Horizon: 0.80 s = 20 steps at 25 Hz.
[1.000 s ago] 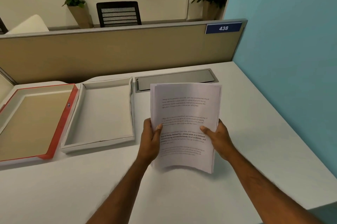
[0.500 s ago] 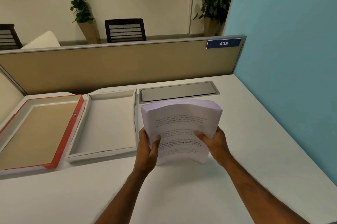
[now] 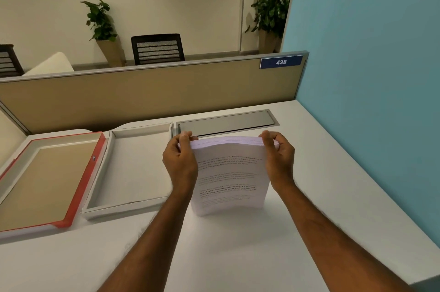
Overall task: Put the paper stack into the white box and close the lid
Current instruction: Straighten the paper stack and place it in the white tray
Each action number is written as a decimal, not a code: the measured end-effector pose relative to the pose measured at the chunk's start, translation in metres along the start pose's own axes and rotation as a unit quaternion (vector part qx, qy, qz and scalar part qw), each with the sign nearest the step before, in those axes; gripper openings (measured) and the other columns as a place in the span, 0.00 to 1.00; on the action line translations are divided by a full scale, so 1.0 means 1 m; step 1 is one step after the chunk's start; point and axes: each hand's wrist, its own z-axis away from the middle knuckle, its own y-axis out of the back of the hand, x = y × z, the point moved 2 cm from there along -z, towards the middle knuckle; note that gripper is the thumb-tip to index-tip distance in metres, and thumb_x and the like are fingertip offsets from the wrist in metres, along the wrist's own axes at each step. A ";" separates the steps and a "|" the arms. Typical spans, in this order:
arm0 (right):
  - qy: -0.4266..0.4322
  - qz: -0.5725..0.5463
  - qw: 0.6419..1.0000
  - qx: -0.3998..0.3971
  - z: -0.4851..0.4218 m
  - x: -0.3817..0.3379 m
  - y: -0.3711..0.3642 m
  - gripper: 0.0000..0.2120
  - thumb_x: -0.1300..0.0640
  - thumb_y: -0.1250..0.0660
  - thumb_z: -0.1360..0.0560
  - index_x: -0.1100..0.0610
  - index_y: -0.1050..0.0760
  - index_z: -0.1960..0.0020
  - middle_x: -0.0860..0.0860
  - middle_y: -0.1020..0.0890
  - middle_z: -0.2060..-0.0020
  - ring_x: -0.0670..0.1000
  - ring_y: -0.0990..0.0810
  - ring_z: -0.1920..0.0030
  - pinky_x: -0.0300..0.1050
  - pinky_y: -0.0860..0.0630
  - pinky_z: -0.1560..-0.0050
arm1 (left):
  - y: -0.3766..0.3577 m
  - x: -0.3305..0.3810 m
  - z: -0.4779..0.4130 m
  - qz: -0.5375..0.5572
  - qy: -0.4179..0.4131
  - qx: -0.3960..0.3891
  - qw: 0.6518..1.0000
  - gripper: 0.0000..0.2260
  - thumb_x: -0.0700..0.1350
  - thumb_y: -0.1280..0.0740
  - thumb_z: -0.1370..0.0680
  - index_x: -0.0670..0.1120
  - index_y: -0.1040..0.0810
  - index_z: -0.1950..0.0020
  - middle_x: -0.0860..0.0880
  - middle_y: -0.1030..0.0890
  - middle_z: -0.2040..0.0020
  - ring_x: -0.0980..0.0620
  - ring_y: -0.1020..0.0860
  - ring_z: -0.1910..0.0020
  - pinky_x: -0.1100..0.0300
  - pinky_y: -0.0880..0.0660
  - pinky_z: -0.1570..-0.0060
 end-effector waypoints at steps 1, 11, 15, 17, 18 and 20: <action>0.009 -0.009 1.000 -0.024 0.004 0.009 0.005 0.26 0.30 0.41 0.29 0.51 0.22 0.51 0.49 0.18 0.62 0.44 0.18 0.64 0.34 0.24 0.69 | 0.006 -0.005 0.002 0.014 -0.016 -0.021 1.000 0.24 0.62 0.43 0.23 0.44 0.20 0.48 0.56 0.19 0.58 0.60 0.21 0.59 0.73 0.28 0.67; -0.073 0.032 0.994 -0.072 0.044 0.079 0.000 0.11 0.50 0.34 0.27 0.46 0.31 0.46 0.48 0.20 0.51 0.52 0.18 0.50 0.52 0.17 0.51 | 0.016 -0.079 0.046 -0.022 -0.018 -0.202 0.979 0.16 0.47 0.38 0.22 0.69 0.37 0.45 0.73 0.26 0.51 0.64 0.22 0.46 0.68 0.20 0.60; -0.065 0.039 0.994 -0.073 0.039 0.089 0.005 0.12 0.50 0.34 0.26 0.44 0.31 0.45 0.46 0.20 0.50 0.48 0.18 0.49 0.46 0.18 0.52 | 0.014 -0.087 0.044 -0.019 -0.046 -0.182 0.982 0.14 0.47 0.37 0.23 0.59 0.36 0.41 0.75 0.27 0.50 0.69 0.24 0.45 0.73 0.23 0.61; -0.066 0.060 0.992 -0.091 0.041 0.100 0.010 0.15 0.51 0.33 0.26 0.41 0.33 0.43 0.42 0.21 0.49 0.41 0.19 0.49 0.36 0.19 0.55 | 0.020 -0.102 0.042 -0.038 -0.034 -0.195 0.980 0.17 0.50 0.35 0.23 0.56 0.37 0.37 0.75 0.28 0.49 0.68 0.25 0.44 0.69 0.20 0.58; -0.077 0.077 0.988 -0.106 0.043 0.109 0.013 0.17 0.53 0.32 0.25 0.43 0.34 0.40 0.41 0.21 0.48 0.39 0.20 0.49 0.34 0.20 0.55 | 0.024 -0.112 0.043 -0.054 -0.019 -0.209 0.976 0.19 0.51 0.34 0.23 0.57 0.38 0.36 0.75 0.29 0.49 0.67 0.25 0.44 0.67 0.19 0.56; -0.110 0.110 0.978 -0.142 0.047 0.125 0.017 0.20 0.57 0.32 0.23 0.45 0.35 0.37 0.42 0.21 0.46 0.39 0.20 0.47 0.33 0.21 0.51 | 0.031 -0.130 0.045 -0.090 0.014 -0.241 0.966 0.19 0.49 0.34 0.22 0.62 0.39 0.37 0.75 0.29 0.48 0.64 0.25 0.43 0.68 0.20 0.52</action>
